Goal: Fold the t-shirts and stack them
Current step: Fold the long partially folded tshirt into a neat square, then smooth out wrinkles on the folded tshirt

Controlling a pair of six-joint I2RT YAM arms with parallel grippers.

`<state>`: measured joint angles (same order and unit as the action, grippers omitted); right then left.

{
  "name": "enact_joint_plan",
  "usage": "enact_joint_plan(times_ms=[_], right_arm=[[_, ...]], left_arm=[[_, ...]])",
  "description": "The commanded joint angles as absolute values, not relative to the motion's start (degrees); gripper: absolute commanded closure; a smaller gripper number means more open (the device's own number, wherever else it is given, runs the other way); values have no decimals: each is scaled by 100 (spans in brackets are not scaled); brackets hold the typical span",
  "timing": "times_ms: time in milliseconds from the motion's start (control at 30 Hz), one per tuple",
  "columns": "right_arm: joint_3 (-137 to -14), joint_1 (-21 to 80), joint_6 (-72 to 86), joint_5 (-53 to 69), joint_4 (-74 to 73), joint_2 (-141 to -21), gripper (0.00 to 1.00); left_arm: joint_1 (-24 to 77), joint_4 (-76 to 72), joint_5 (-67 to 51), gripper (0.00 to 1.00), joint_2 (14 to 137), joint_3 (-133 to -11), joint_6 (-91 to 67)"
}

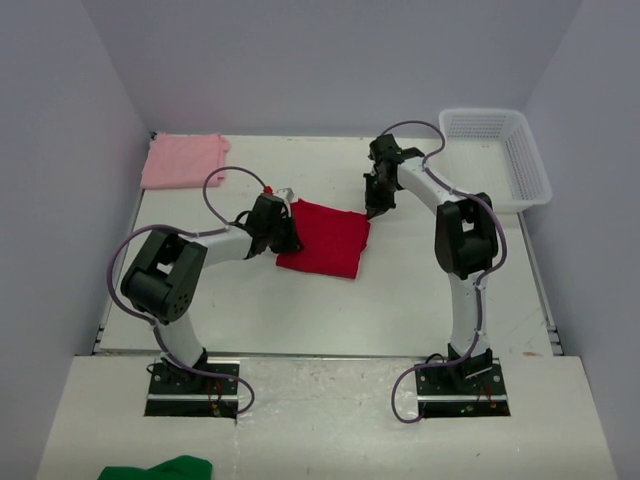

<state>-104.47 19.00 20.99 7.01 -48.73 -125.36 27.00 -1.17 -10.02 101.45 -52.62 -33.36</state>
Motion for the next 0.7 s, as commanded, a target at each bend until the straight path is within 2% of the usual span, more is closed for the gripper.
enact_joint_plan(times_ms=[0,500,667], right_arm=[[-10406,1898,2197,756,-4737,-12691,100],[-10081,1898,2514,827,-4597,-12788,100],[-10309,1899,2225,756,-4562,-12307,100]], left_arm=[[2628,-202,-747,100,10011,-5168,-3129],[2619,-413,-1037,100,9326,-4579,-3164],[2637,-256,-1099,100,8931,-4693,-3111]])
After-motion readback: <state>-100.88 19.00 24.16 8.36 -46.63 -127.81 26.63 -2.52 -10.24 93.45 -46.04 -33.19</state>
